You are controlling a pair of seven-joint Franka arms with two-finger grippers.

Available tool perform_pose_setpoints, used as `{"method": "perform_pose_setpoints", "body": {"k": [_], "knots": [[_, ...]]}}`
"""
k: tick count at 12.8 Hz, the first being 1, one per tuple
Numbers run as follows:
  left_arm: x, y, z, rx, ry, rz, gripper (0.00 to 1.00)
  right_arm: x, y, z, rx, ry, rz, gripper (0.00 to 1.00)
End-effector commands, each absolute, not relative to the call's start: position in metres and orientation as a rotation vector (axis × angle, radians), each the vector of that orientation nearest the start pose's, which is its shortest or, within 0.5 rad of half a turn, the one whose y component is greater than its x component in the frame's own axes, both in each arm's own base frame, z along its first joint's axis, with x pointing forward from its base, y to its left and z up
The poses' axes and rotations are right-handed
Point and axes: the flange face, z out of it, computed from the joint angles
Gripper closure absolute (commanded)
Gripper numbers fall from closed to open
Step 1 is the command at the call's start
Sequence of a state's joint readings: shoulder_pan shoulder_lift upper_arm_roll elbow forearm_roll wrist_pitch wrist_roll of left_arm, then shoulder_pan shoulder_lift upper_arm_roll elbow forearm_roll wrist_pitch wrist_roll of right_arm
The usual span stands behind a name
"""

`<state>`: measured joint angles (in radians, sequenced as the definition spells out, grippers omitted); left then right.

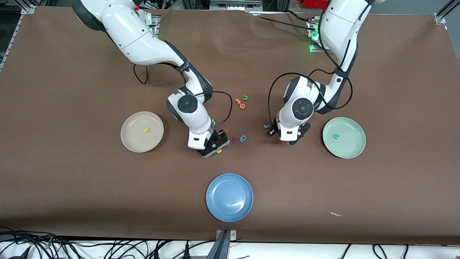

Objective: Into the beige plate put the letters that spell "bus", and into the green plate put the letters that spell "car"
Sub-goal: 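Place the d on the green plate while the right gripper grasps the u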

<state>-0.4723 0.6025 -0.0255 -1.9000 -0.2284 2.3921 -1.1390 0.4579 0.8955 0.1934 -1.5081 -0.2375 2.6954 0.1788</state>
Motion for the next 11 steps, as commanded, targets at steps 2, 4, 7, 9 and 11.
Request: {"method": "perform_pose_setpoints", "body": {"k": [2,4,7,9,11], "knots": [[0.546,-0.29,0.187,-2.914,-1.281,0.292,0.99,0.588,0.433,0.147,-2.822,-0.872,-0.468,0.39],[0.569,-0.251,0.24,-2.978,-1.239,0.271,1.0,0.59,0.438,0.15,-2.809,-0.877,-0.489,0.39],[0.587,-0.17,0.287,-3.048,-0.978,0.431,1.0,0.588,0.441,0.148,-2.806,-0.886,-0.489,0.42],[0.599,-0.107,0.29,-3.08,-0.839,0.445,1.0,0.591,0.441,0.152,-2.804,-0.887,-0.498,0.42],[0.604,-0.057,0.283,-3.086,-0.72,0.427,1.0,0.591,0.441,0.152,-2.804,-0.887,-0.499,0.43]]}}
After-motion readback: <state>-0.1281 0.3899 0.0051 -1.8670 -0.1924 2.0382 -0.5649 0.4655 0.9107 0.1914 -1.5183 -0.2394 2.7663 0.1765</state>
